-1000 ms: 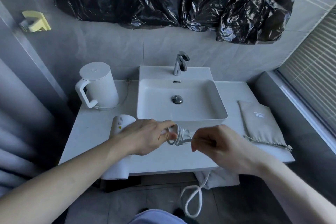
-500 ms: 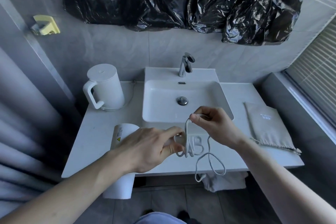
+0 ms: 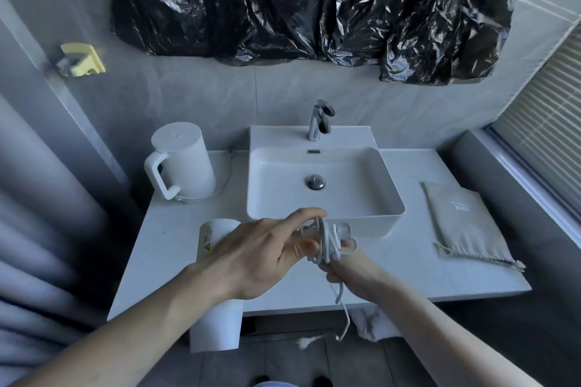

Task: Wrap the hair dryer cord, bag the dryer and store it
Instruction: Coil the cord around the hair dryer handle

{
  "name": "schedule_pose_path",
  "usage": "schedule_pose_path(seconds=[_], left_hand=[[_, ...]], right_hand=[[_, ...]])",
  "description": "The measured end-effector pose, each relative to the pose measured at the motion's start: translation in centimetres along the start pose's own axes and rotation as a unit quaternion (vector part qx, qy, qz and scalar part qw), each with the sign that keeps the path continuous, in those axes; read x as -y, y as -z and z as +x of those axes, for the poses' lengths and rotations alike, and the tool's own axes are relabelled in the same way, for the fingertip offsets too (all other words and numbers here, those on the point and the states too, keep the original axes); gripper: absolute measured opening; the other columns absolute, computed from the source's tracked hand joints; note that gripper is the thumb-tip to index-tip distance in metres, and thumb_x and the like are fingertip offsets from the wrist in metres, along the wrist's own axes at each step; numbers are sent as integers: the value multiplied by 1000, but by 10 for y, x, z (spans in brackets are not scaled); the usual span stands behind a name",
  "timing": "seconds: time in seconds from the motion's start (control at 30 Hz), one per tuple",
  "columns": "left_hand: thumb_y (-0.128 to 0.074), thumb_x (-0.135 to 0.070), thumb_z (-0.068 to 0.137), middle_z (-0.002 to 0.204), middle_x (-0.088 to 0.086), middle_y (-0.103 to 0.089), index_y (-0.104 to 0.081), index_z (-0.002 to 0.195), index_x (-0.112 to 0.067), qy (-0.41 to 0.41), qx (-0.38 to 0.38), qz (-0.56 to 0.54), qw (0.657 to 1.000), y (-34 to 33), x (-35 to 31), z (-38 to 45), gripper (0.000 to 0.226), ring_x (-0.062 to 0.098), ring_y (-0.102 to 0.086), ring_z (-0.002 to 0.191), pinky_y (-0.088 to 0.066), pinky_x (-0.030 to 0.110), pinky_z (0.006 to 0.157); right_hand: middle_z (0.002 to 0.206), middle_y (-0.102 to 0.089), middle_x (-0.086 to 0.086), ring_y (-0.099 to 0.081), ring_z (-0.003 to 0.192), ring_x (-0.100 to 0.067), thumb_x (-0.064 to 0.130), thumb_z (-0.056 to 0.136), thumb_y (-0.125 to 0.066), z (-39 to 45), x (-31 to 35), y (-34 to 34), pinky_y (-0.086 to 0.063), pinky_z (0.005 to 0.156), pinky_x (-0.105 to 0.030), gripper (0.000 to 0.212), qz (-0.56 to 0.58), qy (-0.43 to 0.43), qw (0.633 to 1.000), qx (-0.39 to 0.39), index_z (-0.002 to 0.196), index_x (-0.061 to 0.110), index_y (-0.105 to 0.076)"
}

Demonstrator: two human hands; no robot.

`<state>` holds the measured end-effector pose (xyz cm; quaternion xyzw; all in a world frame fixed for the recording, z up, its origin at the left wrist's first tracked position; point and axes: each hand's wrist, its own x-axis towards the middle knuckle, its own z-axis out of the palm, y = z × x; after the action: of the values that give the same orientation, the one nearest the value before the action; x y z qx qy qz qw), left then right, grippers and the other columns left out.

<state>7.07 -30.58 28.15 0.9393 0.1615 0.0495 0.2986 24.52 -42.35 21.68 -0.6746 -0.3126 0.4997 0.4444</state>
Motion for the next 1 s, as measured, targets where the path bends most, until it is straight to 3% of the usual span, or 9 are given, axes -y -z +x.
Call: schedule_pose_path(seconds=[0.1, 0.2, 0.3, 0.4, 0.57, 0.73, 0.8, 0.87, 1.0], left_hand=[[-29, -73, 101, 94, -18, -75, -39, 139, -51, 16, 5, -40, 999, -1, 6, 9, 45, 24, -64, 82, -56, 47, 83], [-28, -75, 97, 108, -23, -78, -42, 135, -48, 36, 3, -24, 999, 0, 16, 19, 49, 19, -58, 80, -56, 46, 85], [-26, -73, 98, 120, -23, -77, -41, 139, -46, 65, 14, 17, 998, 1, 27, 25, 52, 16, -53, 79, -55, 45, 85], [-26, -73, 100, 128, -21, -75, -39, 143, -46, 85, 25, 39, 995, -1, 37, 29, 52, 24, -63, 94, -54, 45, 85], [-28, -69, 105, 132, -17, -74, -38, 141, -47, 105, 37, 70, 991, -11, 47, 36, 43, 31, -66, 114, -53, 45, 90], [-27, -71, 104, 132, -13, -74, -39, 137, -50, 110, 65, 100, 987, -22, 49, 35, 41, 33, -67, 117, -54, 46, 90], [-27, -71, 104, 131, -11, -74, -39, 138, -49, 100, 71, 108, 987, -25, 47, 32, 42, 33, -67, 116, -54, 46, 89], [-29, -69, 105, 129, -12, -73, -40, 139, -49, 88, 75, 114, 987, -27, 43, 29, 40, 32, -66, 115, -51, 44, 86], [-32, -67, 106, 120, -9, -73, -41, 135, -49, 83, 89, 131, 984, -29, 36, 19, 36, 32, -65, 110, -47, 43, 80]], right_hand=[[58, -34, 5, -24, 49, -9, 29, 99, -57, -3, -3, -3, -19, 49, -23, 40, -13, -25, 999, -25, 59, 25, -59], [52, -39, 13, -28, 46, -8, 45, 110, -47, -14, -5, -3, -24, 46, -20, 53, -96, -8, 995, -21, 65, 22, -63], [60, -46, 10, -34, 45, -5, 48, 110, -44, -31, -1, 0, -30, 49, -19, 51, -228, 21, 973, -9, 74, 22, -69], [66, -43, -1, -33, 49, -8, 42, 109, -46, -48, 12, 3, -30, 50, -22, 44, -283, 42, 958, 10, 86, 18, -75], [52, -45, 9, -44, 49, -6, 36, 106, -51, -75, 38, 3, -37, 53, -19, 35, -322, 58, 944, 48, 90, 19, -77], [56, -57, 6, -63, 61, -22, 41, 105, -50, -95, 66, 9, -54, 69, -41, 35, -355, 70, 931, 48, 91, 22, -76], [60, -62, 0, -61, 54, -17, 40, 104, -53, -98, 74, 15, -50, 60, -35, 31, -370, 86, 925, 30, 89, 22, -74], [55, -56, 0, -48, 47, -9, 37, 103, -58, -97, 80, 22, -37, 50, -21, 28, -374, 109, 921, 12, 86, 22, -75], [53, -47, 8, -36, 51, -6, 34, 102, -66, -89, 91, 39, -31, 50, -19, 27, -329, 163, 929, -39, 80, 22, -76]])
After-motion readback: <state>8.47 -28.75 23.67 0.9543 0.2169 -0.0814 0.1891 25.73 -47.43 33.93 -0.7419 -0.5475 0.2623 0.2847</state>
